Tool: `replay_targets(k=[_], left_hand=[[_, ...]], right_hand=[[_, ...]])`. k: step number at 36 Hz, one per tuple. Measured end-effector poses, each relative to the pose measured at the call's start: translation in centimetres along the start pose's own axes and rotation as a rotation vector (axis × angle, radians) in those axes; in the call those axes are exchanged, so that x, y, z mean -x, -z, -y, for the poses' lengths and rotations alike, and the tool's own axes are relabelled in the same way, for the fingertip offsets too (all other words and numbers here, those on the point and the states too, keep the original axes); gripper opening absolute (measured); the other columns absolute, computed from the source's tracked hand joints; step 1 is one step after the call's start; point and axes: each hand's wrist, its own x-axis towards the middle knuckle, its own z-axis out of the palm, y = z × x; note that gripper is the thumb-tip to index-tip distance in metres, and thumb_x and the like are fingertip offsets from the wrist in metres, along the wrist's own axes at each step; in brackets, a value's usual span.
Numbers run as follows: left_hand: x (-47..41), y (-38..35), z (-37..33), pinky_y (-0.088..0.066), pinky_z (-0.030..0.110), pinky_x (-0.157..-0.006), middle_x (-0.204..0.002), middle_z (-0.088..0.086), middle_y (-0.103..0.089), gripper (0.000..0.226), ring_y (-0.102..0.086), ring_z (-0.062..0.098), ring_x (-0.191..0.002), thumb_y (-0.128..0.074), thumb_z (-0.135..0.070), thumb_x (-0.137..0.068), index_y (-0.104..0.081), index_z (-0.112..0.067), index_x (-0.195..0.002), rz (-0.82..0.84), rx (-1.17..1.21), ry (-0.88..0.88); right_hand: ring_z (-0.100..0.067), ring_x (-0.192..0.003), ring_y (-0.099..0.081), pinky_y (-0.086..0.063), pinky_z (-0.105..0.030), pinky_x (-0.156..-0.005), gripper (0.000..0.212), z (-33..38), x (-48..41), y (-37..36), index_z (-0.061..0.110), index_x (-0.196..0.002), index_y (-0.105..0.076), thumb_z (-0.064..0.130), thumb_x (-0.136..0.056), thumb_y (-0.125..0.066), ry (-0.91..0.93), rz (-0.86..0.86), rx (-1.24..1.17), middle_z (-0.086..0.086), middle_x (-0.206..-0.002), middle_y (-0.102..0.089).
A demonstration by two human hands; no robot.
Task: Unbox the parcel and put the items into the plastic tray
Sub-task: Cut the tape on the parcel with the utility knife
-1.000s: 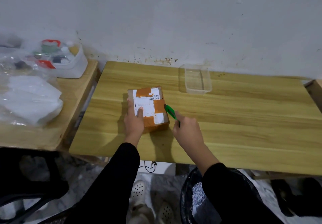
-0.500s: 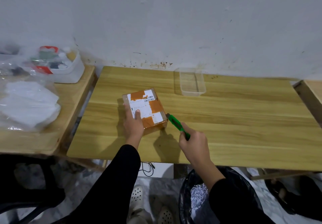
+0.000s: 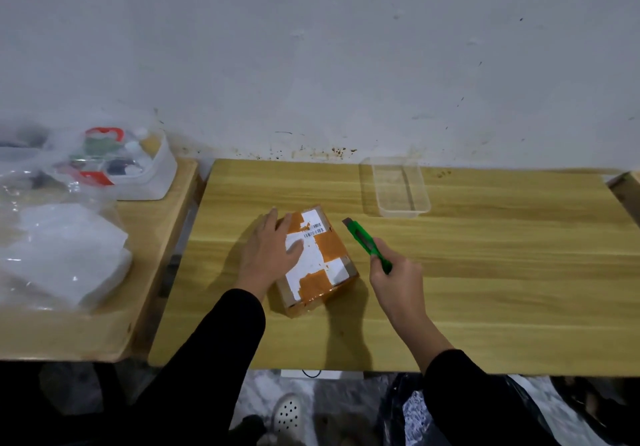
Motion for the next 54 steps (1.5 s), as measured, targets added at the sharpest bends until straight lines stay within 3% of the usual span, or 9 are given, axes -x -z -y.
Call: replay_targets(k=[5,8,15,20,26,33,40,45,54], left_hand=[[-2.5,0.0,1.2,-0.020,0.039,-0.113,-0.156,0.004,-0.018,0.058,-0.020,0.024,-0.142,-0.025,-0.051,-0.097,-0.004,-0.036,-0.149,0.107,-0.158,-0.219],[-3.2,0.0,2.1,-0.026,0.039,-0.106,-0.151,0.002,-0.025,0.056,-0.028,0.024,-0.136,-0.022,-0.055,-0.096,-0.003,-0.043,-0.147,0.153,-0.182,-0.228],[-4.6,0.1,2.4,-0.031,0.044,-0.104,-0.141,0.014,-0.036,0.063,-0.036,0.034,-0.127,-0.023,-0.061,-0.092,-0.005,-0.038,-0.148,0.091,-0.039,0.097],[-3.6,-0.5,2.2,-0.031,0.048,-0.106,-0.146,0.016,-0.036,0.073,-0.032,0.039,-0.132,-0.027,-0.068,-0.088,-0.003,-0.034,-0.148,0.055,0.185,0.302],[0.5,-1.9,-0.7,-0.039,0.035,-0.082,-0.131,0.017,-0.046,0.074,-0.047,0.031,-0.117,-0.030,-0.064,-0.089,-0.002,-0.031,-0.149,-0.048,0.277,0.373],[0.8,-2.9,-1.1,-0.042,0.041,-0.091,-0.129,0.020,-0.039,0.074,-0.043,0.033,-0.116,-0.033,-0.064,-0.089,0.003,-0.036,-0.148,-0.052,0.453,0.422],[0.8,-2.9,-1.5,-0.043,0.032,-0.082,-0.132,0.018,-0.034,0.072,-0.045,0.031,-0.113,-0.036,-0.060,-0.090,0.003,-0.039,-0.147,-0.061,0.572,0.432],[0.9,-2.9,-1.7,-0.043,0.039,-0.090,-0.131,0.019,-0.035,0.072,-0.043,0.034,-0.116,-0.035,-0.063,-0.089,0.002,-0.040,-0.147,-0.066,0.568,0.456],[0.9,-2.8,-2.1,-0.040,0.043,-0.094,-0.130,0.021,-0.037,0.072,-0.040,0.036,-0.118,-0.032,-0.063,-0.089,0.002,-0.039,-0.147,-0.084,0.529,0.500]], right_hand=[[-0.012,-0.043,-0.039,-0.037,-0.029,-0.050,0.036,0.9,-1.7,-1.3,0.018,-0.125,-0.057,0.012,-0.089,-0.053,-0.043,-0.007,-0.033,-0.011,-0.062,-0.064],[-0.013,-0.045,-0.041,-0.037,-0.029,-0.051,0.037,1.3,-2.5,-2.0,0.016,-0.123,-0.059,0.009,-0.088,-0.054,-0.026,-0.025,-0.030,-0.011,-0.061,-0.063],[-0.016,-0.045,-0.044,-0.037,-0.028,-0.048,0.036,1.9,-3.5,-2.8,0.017,-0.123,-0.058,0.011,-0.088,-0.055,-0.037,-0.049,-0.011,-0.013,-0.062,-0.065],[-0.008,-0.041,-0.039,-0.032,-0.020,-0.043,0.037,1.9,-3.3,-2.9,0.017,-0.125,-0.056,0.011,-0.089,-0.053,-0.042,-0.043,-0.005,-0.002,-0.054,-0.054],[-0.008,-0.044,-0.042,-0.035,-0.024,-0.054,0.038,1.7,-2.8,-2.8,0.017,-0.128,-0.055,0.012,-0.090,-0.051,-0.036,-0.021,0.052,-0.005,-0.057,-0.054],[-0.022,-0.054,-0.050,-0.035,-0.026,-0.053,0.041,1.5,-2.9,-1.9,0.020,-0.131,-0.052,0.012,-0.091,-0.047,0.022,0.027,0.129,-0.009,-0.061,-0.057],[-0.031,-0.068,-0.059,-0.046,-0.033,-0.058,0.039,2.4,-3.4,-1.0,0.020,-0.129,-0.049,0.012,-0.092,-0.042,0.086,0.111,0.301,-0.016,-0.075,-0.064],[-0.029,-0.065,-0.052,-0.039,-0.031,-0.055,0.036,3.0,-4.1,-0.9,0.013,-0.126,-0.046,0.009,-0.091,-0.040,0.121,0.167,0.467,-0.016,-0.081,-0.065],[-0.035,-0.083,-0.062,-0.039,-0.033,-0.058,0.050,3.1,-3.2,-0.9,0.012,-0.139,-0.034,0.004,-0.090,-0.039,0.122,0.226,0.587,-0.017,-0.092,-0.065]])
